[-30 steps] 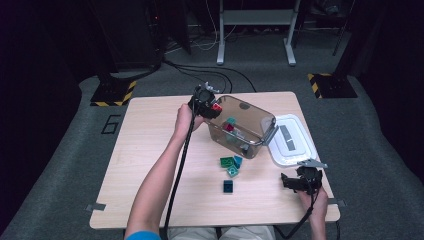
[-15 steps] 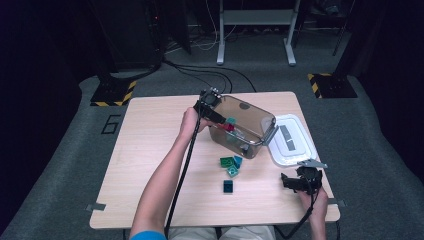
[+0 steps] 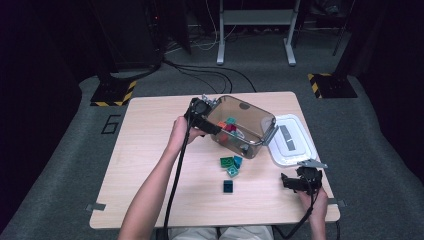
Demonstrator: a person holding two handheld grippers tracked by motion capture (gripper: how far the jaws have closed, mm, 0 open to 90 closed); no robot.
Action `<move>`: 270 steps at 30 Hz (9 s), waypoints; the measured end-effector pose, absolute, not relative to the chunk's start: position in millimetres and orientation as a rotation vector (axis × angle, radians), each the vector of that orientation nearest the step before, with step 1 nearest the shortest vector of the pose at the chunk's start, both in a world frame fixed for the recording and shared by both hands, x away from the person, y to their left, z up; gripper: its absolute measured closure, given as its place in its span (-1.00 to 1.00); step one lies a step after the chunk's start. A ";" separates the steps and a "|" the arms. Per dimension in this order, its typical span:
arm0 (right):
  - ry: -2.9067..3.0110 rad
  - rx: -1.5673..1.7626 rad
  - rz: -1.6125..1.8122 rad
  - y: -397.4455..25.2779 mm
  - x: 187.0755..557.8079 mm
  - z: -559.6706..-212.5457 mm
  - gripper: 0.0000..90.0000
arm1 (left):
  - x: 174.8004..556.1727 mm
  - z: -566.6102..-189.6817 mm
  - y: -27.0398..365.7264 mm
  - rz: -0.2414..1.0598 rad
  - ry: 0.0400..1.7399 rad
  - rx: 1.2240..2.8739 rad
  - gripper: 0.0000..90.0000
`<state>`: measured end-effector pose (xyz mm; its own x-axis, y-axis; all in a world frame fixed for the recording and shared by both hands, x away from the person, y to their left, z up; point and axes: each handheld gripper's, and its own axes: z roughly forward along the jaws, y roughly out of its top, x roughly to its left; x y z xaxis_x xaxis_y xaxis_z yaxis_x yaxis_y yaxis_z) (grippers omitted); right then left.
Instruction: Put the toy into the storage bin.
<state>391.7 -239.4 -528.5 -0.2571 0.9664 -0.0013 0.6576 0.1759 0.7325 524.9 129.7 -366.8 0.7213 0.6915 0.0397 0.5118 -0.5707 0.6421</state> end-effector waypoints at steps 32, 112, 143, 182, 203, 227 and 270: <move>1.987 1.522 0.862 -239.6 391.5 -528.5 -0.83 | 436.7 -459.5 120.2 0.236 0.826 2.348 -0.84; 1.976 1.531 0.862 -239.5 391.6 -528.5 -0.83 | 405.4 -495.0 124.5 0.172 0.830 2.266 0.26; 1.977 1.532 0.862 -239.5 391.6 -528.5 -0.83 | 433.8 -447.2 143.9 0.288 0.876 2.213 0.26; 1.975 1.533 0.862 -239.5 391.6 -528.5 -0.82 | 463.4 -397.8 151.6 0.398 0.890 2.184 0.26; 1.973 1.534 0.862 -239.5 391.6 -528.5 -0.82 | 481.3 -363.6 149.4 0.452 0.895 2.183 0.26; 1.972 1.540 0.861 -239.4 391.4 -528.4 -0.82 | 506.7 -344.0 134.9 0.469 0.892 2.192 0.26; 1.971 1.540 0.866 -240.0 391.4 -528.3 -0.80 | 548.2 -349.4 107.8 0.486 0.936 2.231 0.26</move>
<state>391.4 -240.0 -528.3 -0.2439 0.9698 0.0042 0.6589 0.1626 0.7344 548.2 107.8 -349.4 0.6745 0.7339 0.0801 0.4884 -0.5249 0.6971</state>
